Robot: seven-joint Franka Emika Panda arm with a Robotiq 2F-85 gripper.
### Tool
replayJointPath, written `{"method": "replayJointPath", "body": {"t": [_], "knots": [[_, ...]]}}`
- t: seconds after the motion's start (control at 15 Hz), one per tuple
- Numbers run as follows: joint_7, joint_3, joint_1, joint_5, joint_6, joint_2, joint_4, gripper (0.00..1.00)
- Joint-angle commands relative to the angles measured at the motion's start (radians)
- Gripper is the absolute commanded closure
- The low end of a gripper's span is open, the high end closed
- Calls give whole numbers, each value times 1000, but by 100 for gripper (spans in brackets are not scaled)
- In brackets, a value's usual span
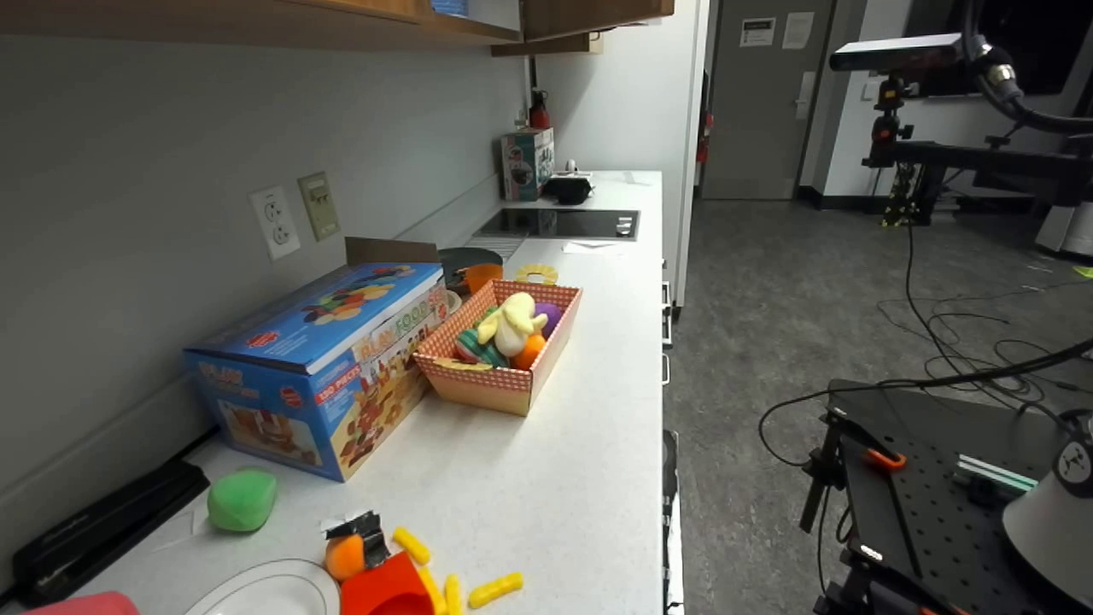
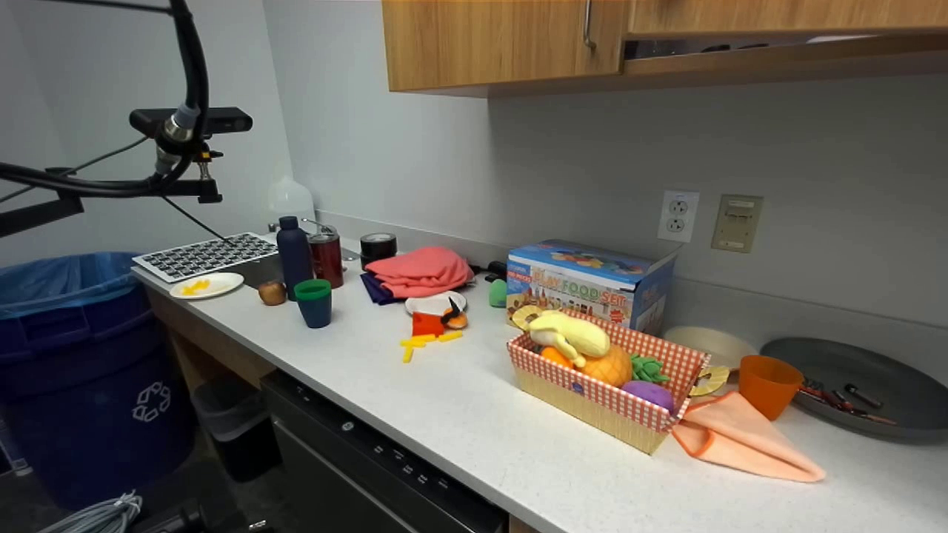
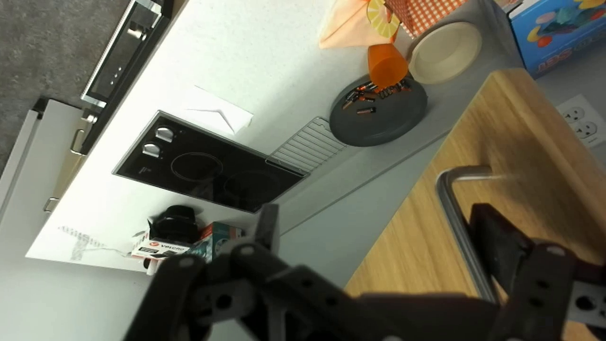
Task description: Open the cabinet door
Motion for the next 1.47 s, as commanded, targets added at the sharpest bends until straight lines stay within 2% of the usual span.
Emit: {"method": "replayJointPath", "body": {"t": [0.0,0.6,0.67,0.73,0.93,1.33,1.4], "knots": [[-61,-31,-82,-100,-54,-29,77,0],[-268,-133,-43,20,12,-24,90,0],[-375,-236,76,241,-124,-27,130,0],[-273,-134,19,148,-21,-5,16,0],[-354,-214,47,220,-94,-16,104,0],[-360,-223,55,222,-109,-23,120,0],[-320,-146,34,171,63,-33,-48,0]]}}
